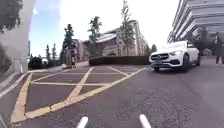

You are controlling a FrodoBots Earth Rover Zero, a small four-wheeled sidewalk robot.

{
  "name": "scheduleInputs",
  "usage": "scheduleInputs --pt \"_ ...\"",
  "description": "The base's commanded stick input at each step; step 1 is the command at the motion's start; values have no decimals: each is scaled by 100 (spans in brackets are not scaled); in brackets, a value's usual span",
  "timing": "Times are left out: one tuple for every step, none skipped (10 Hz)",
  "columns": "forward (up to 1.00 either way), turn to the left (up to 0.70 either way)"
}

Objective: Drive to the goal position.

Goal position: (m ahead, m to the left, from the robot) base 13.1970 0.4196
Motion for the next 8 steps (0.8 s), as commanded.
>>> scheduleInputs --pt "70 0" --pt "70 0" --pt "70 0" --pt "70 0" --pt "70 0" --pt "70 -14" --pt "70 -14" --pt "70 -14"
